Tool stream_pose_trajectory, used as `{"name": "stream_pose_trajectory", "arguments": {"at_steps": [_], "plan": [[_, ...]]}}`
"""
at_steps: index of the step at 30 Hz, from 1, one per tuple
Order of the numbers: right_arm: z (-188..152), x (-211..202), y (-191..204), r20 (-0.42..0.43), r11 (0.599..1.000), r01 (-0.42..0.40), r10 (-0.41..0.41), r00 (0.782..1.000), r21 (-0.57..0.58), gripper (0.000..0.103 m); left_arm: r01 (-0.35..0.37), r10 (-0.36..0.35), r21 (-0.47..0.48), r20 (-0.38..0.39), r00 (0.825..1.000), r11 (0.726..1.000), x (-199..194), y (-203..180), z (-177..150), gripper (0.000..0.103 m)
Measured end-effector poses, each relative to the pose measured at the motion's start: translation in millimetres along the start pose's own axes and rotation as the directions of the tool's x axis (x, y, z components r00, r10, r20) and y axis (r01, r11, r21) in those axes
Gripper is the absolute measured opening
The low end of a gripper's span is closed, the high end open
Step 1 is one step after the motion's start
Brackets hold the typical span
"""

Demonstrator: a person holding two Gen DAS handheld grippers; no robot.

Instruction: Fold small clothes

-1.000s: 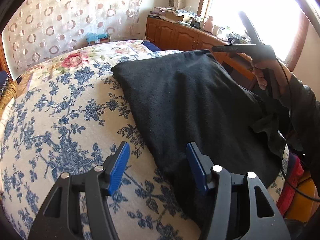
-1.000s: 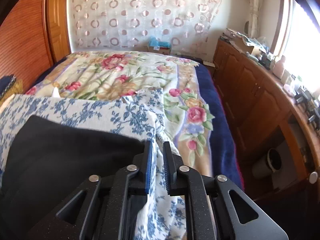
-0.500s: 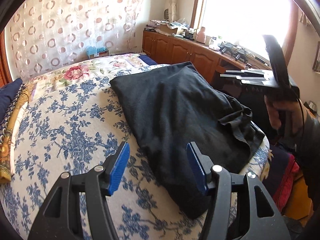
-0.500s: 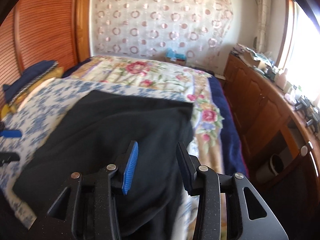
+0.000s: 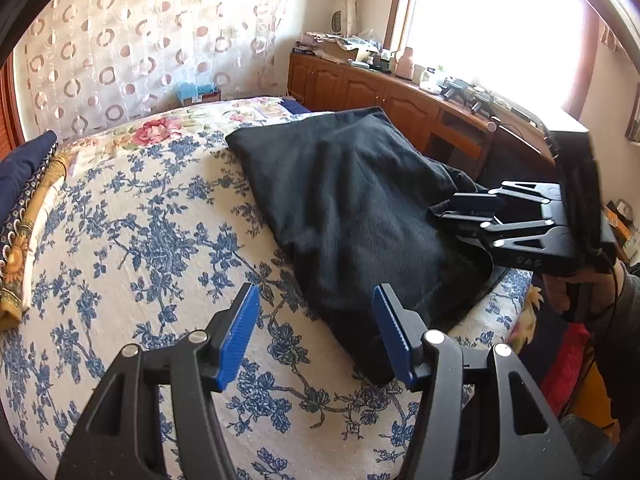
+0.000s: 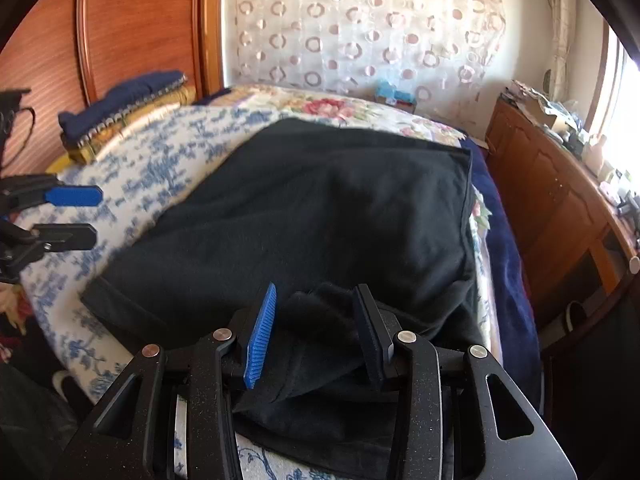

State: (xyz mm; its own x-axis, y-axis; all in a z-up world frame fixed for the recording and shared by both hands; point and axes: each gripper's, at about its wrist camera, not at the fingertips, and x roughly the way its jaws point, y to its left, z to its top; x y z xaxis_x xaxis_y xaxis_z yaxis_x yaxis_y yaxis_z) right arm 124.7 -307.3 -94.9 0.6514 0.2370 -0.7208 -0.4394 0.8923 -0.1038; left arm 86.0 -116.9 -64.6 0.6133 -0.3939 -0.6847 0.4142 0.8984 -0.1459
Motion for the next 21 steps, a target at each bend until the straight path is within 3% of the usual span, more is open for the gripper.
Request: {"name": "stream_pose_trajectory", "arguments": {"at_steps": [4, 9, 10, 11, 12, 15, 21], "plan": [[-9.7, 18.6, 3.3, -0.051, 0.998, 0.061, -0.061, 0.997, -0.009, 0.041, 0.013, -0.013, -0.001, -0.003, 1.0, 1.0, 2.7, -3.0, -1.4, 0.058], [-13.5, 20.9, -1.8, -0.038, 0.998, 0.067, -0.066, 0.997, 0.022, 0.042, 0.024, -0.024, 0.002, -0.015, 1.0, 1.0, 8.7, -8.1, -3.6, 0.058], [-14.1, 20.3, -1.9, -0.037, 0.998, 0.064, -0.063, 0.997, 0.024, 0.039, 0.026, -0.026, 0.003, -0.016, 1.0, 1.0, 9.0, -8.8, -4.1, 0.058], [-14.5, 19.0, -2.3, -0.034, 0.998, 0.053, -0.053, 0.998, 0.025, 0.015, 0.028, -0.028, 0.006, -0.017, 0.999, 1.0, 9.8, -10.1, -5.0, 0.058], [-16.3, 16.4, -3.0, -0.031, 0.999, 0.035, -0.034, 0.999, 0.024, 0.007, 0.029, -0.029, 0.006, -0.019, 0.999, 1.0, 10.1, -10.9, -5.7, 0.058], [-25.0, 3.3, -5.6, -0.023, 1.0, 0.005, -0.005, 1.0, 0.016, 0.005, 0.04, -0.04, 0.002, -0.022, 0.999, 0.999, 11.8, -12.9, -7.0, 0.058], [-55.2, -47.3, -32.3, 0.064, 0.987, 0.048, -0.058, 0.996, 0.151, 0.004, 0.043, -0.043, 0.01, -0.029, 0.999, 0.999, 14.9, -18.2, -8.1, 0.058]]}}
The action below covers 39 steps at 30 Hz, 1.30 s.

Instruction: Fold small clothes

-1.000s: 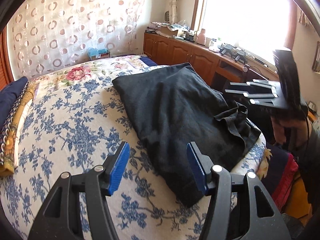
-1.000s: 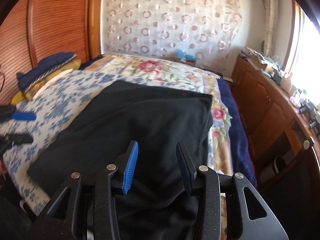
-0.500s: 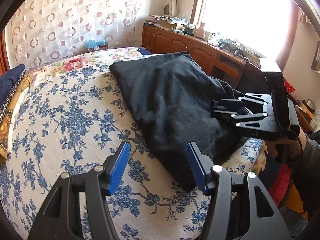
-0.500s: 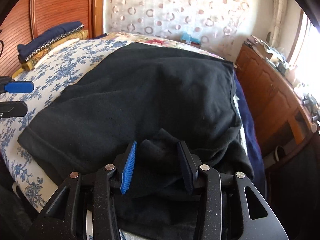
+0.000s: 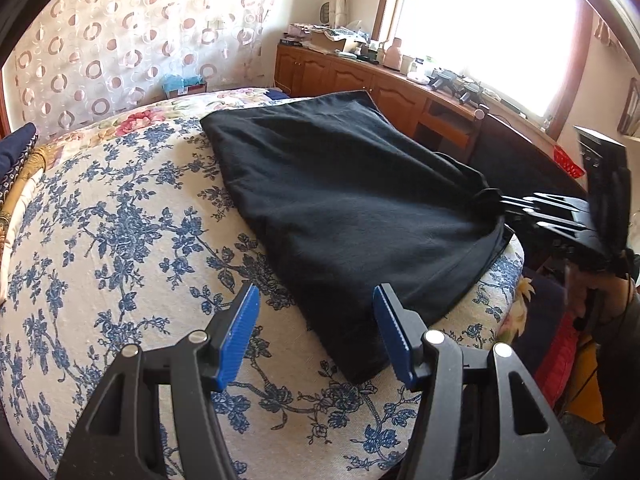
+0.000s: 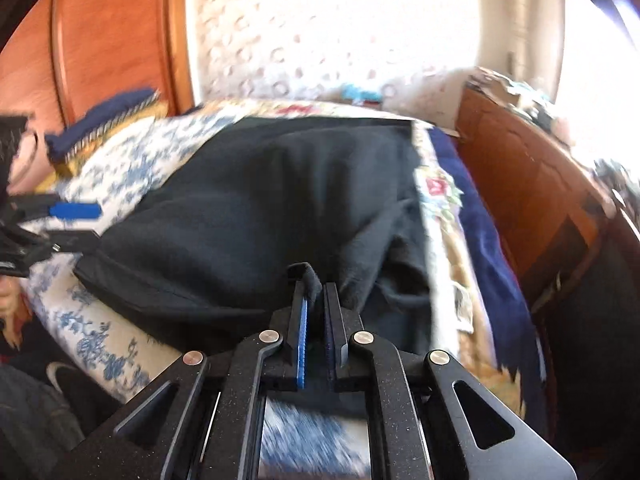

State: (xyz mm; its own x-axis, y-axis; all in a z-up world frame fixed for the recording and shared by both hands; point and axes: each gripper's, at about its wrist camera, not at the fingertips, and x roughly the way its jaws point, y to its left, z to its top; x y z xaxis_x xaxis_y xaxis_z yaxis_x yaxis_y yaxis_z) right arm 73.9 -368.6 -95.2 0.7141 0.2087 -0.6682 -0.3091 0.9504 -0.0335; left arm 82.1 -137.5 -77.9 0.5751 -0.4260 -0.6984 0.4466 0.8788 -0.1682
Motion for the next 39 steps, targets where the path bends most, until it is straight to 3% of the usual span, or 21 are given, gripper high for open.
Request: {"name": "stream_pose_trajectory", "arguments": {"at_steps": [6, 10, 16, 17, 20, 23, 24, 25, 26, 28, 30, 32, 36, 39], "plan": [[-18.1, -13.2, -15.5, -0.033, 0.999, 0.019, -0.018, 0.999, 0.041, 0.005, 0.002, -0.002, 0.001, -0.012, 1.0, 1.0, 4.0, -2.9, -1.5, 0.058], [-17.7, -14.4, -15.5, -0.021, 0.995, 0.095, -0.094, 0.995, 0.036, 0.03, -0.006, 0.005, -0.003, -0.022, 1.0, 1.0, 7.3, -2.0, -3.1, 0.058], [-12.8, -16.9, -26.0, 0.022, 0.991, 0.097, -0.099, 0.995, 0.09, 0.043, 0.012, -0.012, -0.011, -0.023, 1.0, 1.0, 8.4, 1.2, -7.0, 0.058], [-13.3, -14.1, -27.0, 0.017, 0.991, 0.095, -0.097, 0.995, 0.093, 0.043, 0.026, -0.026, -0.014, -0.023, 0.999, 1.0, 8.4, 1.5, -7.4, 0.052], [-15.9, -7.6, -29.2, 0.0, 0.991, 0.086, -0.087, 0.996, 0.107, 0.044, 0.074, -0.075, -0.028, -0.037, 0.997, 0.997, 11.7, 2.6, -8.9, 0.031], [-16.7, -15.3, -28.9, 0.039, 0.991, 0.035, -0.04, 0.998, 0.127, 0.044, 0.098, -0.099, -0.02, -0.052, 0.994, 0.995, 15.5, 0.6, -11.3, 0.014], [-16.2, -17.1, -28.0, 0.048, 0.992, 0.017, -0.023, 0.999, 0.125, 0.043, 0.102, -0.103, -0.016, -0.057, 0.993, 0.995, 15.9, -0.8, -11.3, 0.012], [-15.5, -18.2, -26.7, 0.048, 0.993, 0.008, -0.014, 0.999, 0.117, 0.036, 0.1, -0.1, -0.009, -0.056, 0.993, 0.995, 15.1, -2.1, -12.0, 0.008], [-14.8, -17.9, -25.9, 0.046, 0.994, 0.003, -0.008, 0.999, 0.109, 0.02, 0.102, -0.102, -0.001, -0.052, 0.993, 0.995, 13.0, -3.6, -12.1, 0.002], [-15.0, -18.3, -25.5, 0.035, 0.995, 0.011, -0.015, 0.999, 0.096, 0.004, 0.107, -0.106, 0.014, -0.043, 0.993, 0.994, 5.4, -7.8, -12.2, 0.001], [-16.3, -23.3, -28.9, 0.037, 0.993, 0.065, -0.069, 0.997, 0.1, 0.003, 0.102, -0.101, 0.027, -0.039, 0.994, 0.994, -0.1, -11.7, -12.6, 0.001], [-17.4, -26.1, -36.4, 0.009, 0.985, 0.118, -0.12, 0.993, 0.126, 0.003, 0.094, -0.093, 0.028, -0.043, 0.995, 0.995, -1.8, -12.0, -13.9, 0.001], [-23.3, -37.7, -46.6, 0.019, 0.978, 0.129, -0.134, 0.991, 0.165, 0.004, 0.08, -0.079, 0.02, -0.053, 0.995, 0.997, 0.9, -11.2, -13.8, 0.001], [-21.5, -43.2, -45.7, 0.044, 0.974, 0.147, -0.157, 0.987, 0.17, 0.017, 0.076, -0.075, 0.018, -0.056, 0.996, 0.997, 2.1, -10.3, -13.7, 0.002]]}}
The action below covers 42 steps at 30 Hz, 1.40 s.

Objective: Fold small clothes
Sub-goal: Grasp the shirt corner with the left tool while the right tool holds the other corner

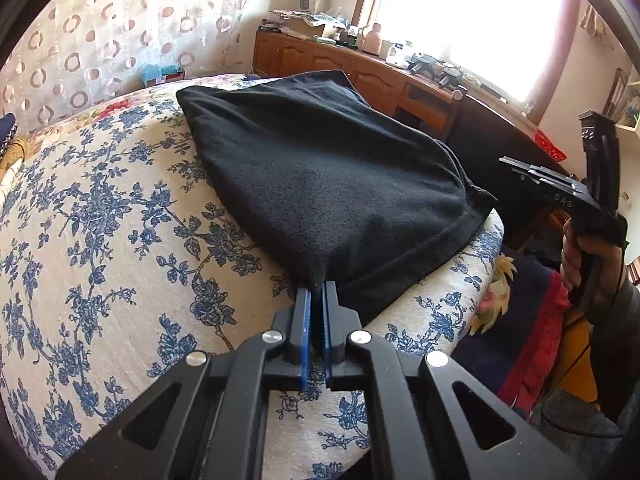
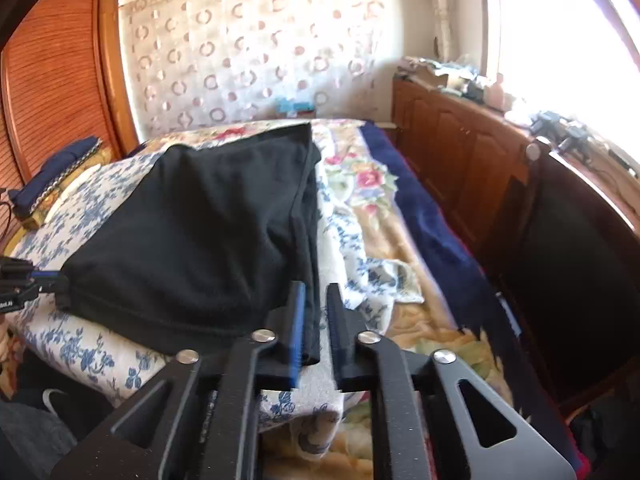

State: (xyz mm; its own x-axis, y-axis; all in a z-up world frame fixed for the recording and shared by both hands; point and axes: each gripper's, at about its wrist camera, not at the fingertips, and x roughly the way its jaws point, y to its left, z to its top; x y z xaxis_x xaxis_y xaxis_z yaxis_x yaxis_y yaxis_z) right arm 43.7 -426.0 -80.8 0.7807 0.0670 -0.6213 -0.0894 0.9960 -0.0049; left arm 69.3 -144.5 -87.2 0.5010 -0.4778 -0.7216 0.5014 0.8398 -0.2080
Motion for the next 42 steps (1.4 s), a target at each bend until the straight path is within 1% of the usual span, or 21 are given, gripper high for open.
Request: {"name": "stream_pose_trajectory", "arguments": {"at_steps": [2, 3, 6, 9, 11, 13, 17, 21, 23, 24, 25, 26, 27, 28, 29, 30, 34, 35, 38, 41, 42], "plan": [[3.0, -4.5, 2.5, 0.034, 1.0, -0.014, 0.014, 0.999, -0.002, 0.042, -0.001, 0.001, -0.007, -0.002, 1.0, 1.0, 1.0, 1.1, 0.4, 0.002], [4.4, -3.2, 3.8, 0.036, 1.0, -0.02, 0.02, 0.999, -0.006, 0.044, 0.0, 0.0, -0.013, -0.004, 1.0, 1.0, 2.1, 2.3, 1.0, 0.002], [4.5, 11.7, 9.7, 0.0, 0.999, -0.042, 0.042, 0.999, -0.025, 0.044, 0.003, -0.003, -0.033, -0.016, 1.0, 0.999, 6.8, 6.9, 2.0, 0.004], [-1.9, 35.3, 11.2, -0.071, 0.998, -0.061, 0.059, 0.996, -0.034, 0.044, -0.002, 0.0, -0.048, -0.029, 1.0, 0.999, 10.7, 10.5, 2.1, 0.01], [-6.7, 44.5, 9.9, -0.101, 0.997, -0.066, 0.062, 0.993, -0.035, 0.044, -0.014, 0.012, -0.054, -0.036, 0.999, 0.998, 13.1, 13.0, 2.0, 0.022], [-10.9, 50.0, 6.5, -0.118, 0.997, -0.07, 0.067, 0.991, -0.023, 0.045, -0.008, 0.006, -0.06, -0.032, 0.999, 0.998, 13.7, 15.2, 2.4, 0.025], [-10.1, 49.0, 2.7, -0.114, 0.994, -0.113, 0.112, 0.987, -0.003, 0.045, -0.002, 0.0, -0.05, -0.032, 0.999, 0.999, 16.8, 11.7, 5.1, 0.032], [-8.6, 50.6, 12.0, -0.135, 0.992, -0.117, 0.109, 0.985, -0.054, 0.044, 0.008, -0.009, -0.043, -0.023, 1.0, 0.999, 19.5, 9.9, 7.2, 0.034], [-7.4, 51.6, 15.0, -0.144, 0.989, -0.132, 0.121, 0.982, -0.065, 0.03, 0.011, -0.011, -0.048, -0.019, 1.0, 0.999, 18.8, 9.3, 8.1, 0.033], [-7.1, 51.8, 15.8, -0.149, 0.987, -0.15, 0.139, 0.979, -0.063, 0.026, 0.016, -0.017, -0.042, -0.019, 1.0, 0.999, 18.9, 9.0, 8.4, 0.033], [-7.0, 52.3, 16.5, -0.151, 0.985, -0.159, 0.148, 0.977, -0.066, 0.018, 0.022, -0.023, -0.036, -0.019, 1.0, 0.999, 19.3, 8.9, 8.7, 0.03], [-6.8, 52.6, 17.9, -0.154, 0.983, -0.172, 0.16, 0.975, -0.069, 0.011, 0.045, -0.046, -0.031, -0.025, 0.999, 0.999, 20.4, 8.5, 8.8, 0.016], [-6.3, 52.8, 18.9, -0.158, 0.979, -0.19, 0.178, 0.971, -0.07, 0.009, 0.049, -0.049, -0.029, -0.021, 0.999, 0.998, 19.7, 8.2, 9.1, 0.014], [-5.5, 52.8, 19.5, -0.156, 0.978, -0.196, 0.183, 0.971, -0.07, 0.006, 0.049, -0.049, -0.028, -0.014, 0.999, 0.998, 19.0, 8.0, 10.6, 0.006], [-4.6, 51.9, 20.9, -0.149, 0.977, -0.204, 0.192, 0.97, -0.069, 0.005, 0.052, -0.053, -0.024, -0.013, 0.999, 0.998, 18.1, 7.2, 12.6, 0.004], [-2.1, 48.3, 21.3, -0.13, 0.972, -0.226, 0.217, 0.967, -0.063, 0.004, 0.052, -0.051, -0.02, 0.01, 0.999, 0.998, 13.6, 6.4, 15.6, 0.004], [18.5, 23.1, 22.3, -0.013, 0.965, -0.26, 0.26, 0.966, -0.041, 0.004, 0.068, -0.065, -0.014, 0.144, 0.987, 0.998, -24.3, 4.1, 40.8, 0.003], [25.5, 16.4, 22.5, 0.018, 0.966, -0.256, 0.256, 0.966, -0.04, 0.003, 0.064, -0.062, -0.009, 0.169, 0.984, 0.998, -33.5, 3.7, 47.4, 0.003], [50.0, -4.4, 26.1, 0.1, 0.962, -0.271, 0.273, 0.957, -0.038, 0.003, 0.048, -0.048, 0.004, 0.257, 0.965, 0.999, -69.8, 4.4, 73.4, 0.003], [75.9, -24.4, 35.2, 0.171, 0.961, -0.269, 0.276, 0.946, -0.066, 0.003, 0.049, -0.05, 0.01, 0.316, 0.947, 0.999, -98.9, 9.1, 93.1, 0.003], [83.2, -30.2, 37.6, 0.192, 0.96, -0.27, 0.279, 0.941, -0.073, 0.003, 0.047, -0.048, 0.01, 0.342, 0.938, 0.999, -111.0, 10.9, 100.8, 0.003]]}}
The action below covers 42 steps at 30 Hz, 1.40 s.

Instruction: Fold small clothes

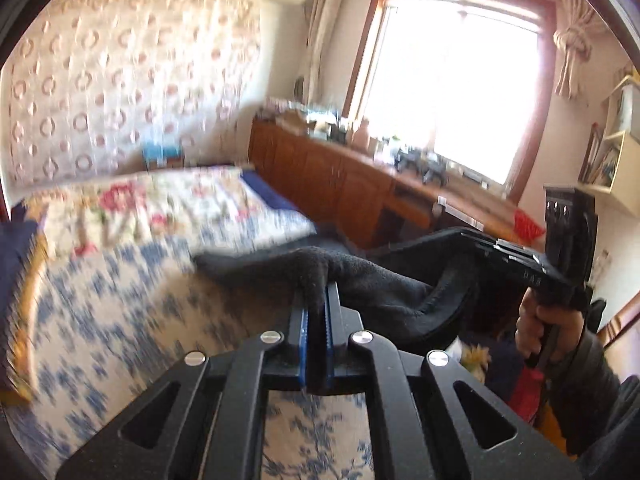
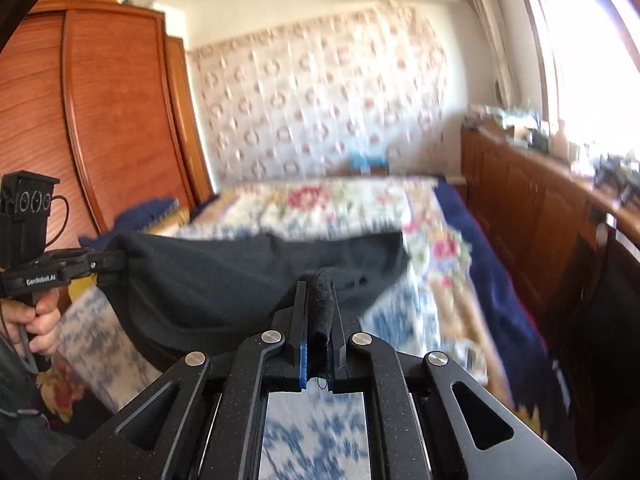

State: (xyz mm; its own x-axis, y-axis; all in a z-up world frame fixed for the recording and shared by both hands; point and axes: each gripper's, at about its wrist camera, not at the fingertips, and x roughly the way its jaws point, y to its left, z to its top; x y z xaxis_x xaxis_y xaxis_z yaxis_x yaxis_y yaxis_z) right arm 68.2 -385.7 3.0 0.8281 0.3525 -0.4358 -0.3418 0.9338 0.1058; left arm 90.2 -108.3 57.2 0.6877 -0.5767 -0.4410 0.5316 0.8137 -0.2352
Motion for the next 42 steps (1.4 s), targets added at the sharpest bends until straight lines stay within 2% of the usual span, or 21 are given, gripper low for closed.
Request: {"name": "stream_pose_trajectory", "arguments": {"at_steps": [4, 10, 14, 18, 21, 25, 29, 32, 35, 37, 39, 42], "plan": [[43.4, -21.5, 16.3, 0.1, 0.999, -0.021, 0.025, 0.995, -0.038, 0.003, -0.017, 0.015, 0.023, 0.086, 0.996, 1.0, -33.3, 0.6, 40.8, 0.003], [104.0, -44.5, 49.0, 0.21, 0.991, -0.038, 0.065, 0.976, -0.132, 0.003, -0.072, 0.066, 0.028, 0.162, 0.985, 0.997, -66.9, 17.2, 76.8, 0.003], [133.5, -28.0, 59.5, 0.218, 0.986, -0.048, 0.083, 0.972, -0.159, 0.003, -0.139, 0.135, 0.009, 0.171, 0.976, 0.99, -68.0, 46.1, 96.0, 0.003], [159.6, 6.8, 68.3, 0.208, 0.984, -0.035, 0.072, 0.975, -0.173, 0.003, -0.205, 0.202, -0.005, 0.189, 0.961, 0.979, -66.9, 73.0, 112.3, 0.003], [175.1, 29.0, 72.1, 0.211, 0.984, -0.028, 0.066, 0.975, -0.177, 0.003, -0.245, 0.239, 0.0, 0.211, 0.948, 0.97, -75.7, 77.1, 119.3, 0.003], [188.1, 28.4, 84.1, 0.234, 0.981, -0.036, 0.081, 0.969, -0.191, 0.003, -0.276, 0.265, 0.019, 0.223, 0.938, 0.961, -90.4, 78.6, 110.7, 0.003], [171.7, 22.8, 92.5, 0.222, 0.974, -0.052, 0.101, 0.97, -0.218, 0.003, -0.271, 0.262, 0.031, 0.178, 0.949, 0.962, -95.4, 73.1, 72.9, 0.003], [141.9, 23.2, 92.5, 0.171, 0.972, -0.085, 0.124, 0.978, -0.22, 0.003, -0.254, 0.253, -0.009, 0.097, 0.963, 0.967, -87.0, 73.8, 14.7, 0.003], [85.3, 31.4, 87.2, 0.04, 0.968, -0.194, 0.203, 0.978, -0.156, 0.003, -0.215, 0.218, -0.113, 0.014, 0.976, 0.97, -74.9, 83.2, -43.9, 0.003], [48.2, 39.4, 87.2, -0.038, 0.969, -0.21, 0.207, 0.978, -0.132, 0.003, -0.203, 0.2, -0.17, -0.032, 0.979, 0.964, -65.8, 86.6, -82.9, 0.003], [16.4, 48.1, 85.0, -0.103, 0.967, -0.233, 0.222, 0.969, -0.103, 0.003, -0.197, 0.19, -0.194, -0.052, 0.98, 0.961, -61.4, 81.6, -98.1, 0.003], [-5.0, 53.0, 79.6, -0.137, 0.97, -0.23, 0.218, 0.966, -0.079, 0.003, -0.182, 0.171, -0.201, -0.07, 0.983, 0.963, -59.0, 76.9, -103.1, 0.003]]}}
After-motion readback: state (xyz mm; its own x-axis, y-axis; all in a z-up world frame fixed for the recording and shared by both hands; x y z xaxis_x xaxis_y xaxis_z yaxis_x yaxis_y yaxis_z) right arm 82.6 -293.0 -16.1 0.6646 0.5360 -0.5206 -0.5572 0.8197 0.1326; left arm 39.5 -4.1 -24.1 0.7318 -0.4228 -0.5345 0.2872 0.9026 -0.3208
